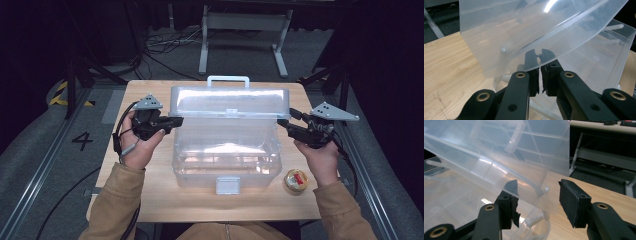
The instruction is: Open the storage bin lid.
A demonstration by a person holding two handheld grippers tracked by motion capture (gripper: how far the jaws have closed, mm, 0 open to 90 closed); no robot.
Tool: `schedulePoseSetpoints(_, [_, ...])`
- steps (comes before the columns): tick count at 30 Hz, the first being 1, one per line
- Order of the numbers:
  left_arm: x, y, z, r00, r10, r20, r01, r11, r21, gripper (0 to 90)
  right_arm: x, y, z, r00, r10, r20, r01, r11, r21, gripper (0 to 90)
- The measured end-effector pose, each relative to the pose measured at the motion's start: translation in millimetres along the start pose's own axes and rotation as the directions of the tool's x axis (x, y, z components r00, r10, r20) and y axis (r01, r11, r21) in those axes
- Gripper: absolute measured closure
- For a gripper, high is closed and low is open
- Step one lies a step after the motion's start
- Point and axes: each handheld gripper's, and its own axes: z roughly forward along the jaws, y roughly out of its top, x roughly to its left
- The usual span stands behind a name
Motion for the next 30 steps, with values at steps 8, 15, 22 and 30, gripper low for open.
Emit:
schedulePoseSetpoints(8, [0.4, 1.8, 1.2, 1.0000, -0.004, 0.001, 0.004, 1.0000, -0.009, 83.4, 7.1, 5.5, 6.4, 0.9980, 0.000, 0.064, 0.002, 0.999, -0.036, 50.6])
schedulePoseSetpoints(15, [1.7, 2.7, 2.4, 1.0000, 0.000, 0.004, 0.000, 0.9998, -0.022, 83.0, 10.2, 11.3, 8.5, 0.9947, -0.025, 0.100, 0.032, 0.997, -0.072, 54.1])
schedulePoseSetpoints(22, [0.4, 2.8, 2.8, 1.0000, 0.001, 0.003, -0.001, 0.9997, -0.025, 81.1, 17.1, 10.4, 13.8, 0.9809, -0.053, 0.187, 0.073, 0.992, -0.103, 57.7])
schedulePoseSetpoints(30, [0.7, 3.0, 2.6, 0.9999, 0.004, 0.010, -0.004, 0.9997, -0.024, 78.1, 22.8, 7.0, 18.3, 0.9494, -0.089, 0.301, 0.138, 0.980, -0.144, 70.0])
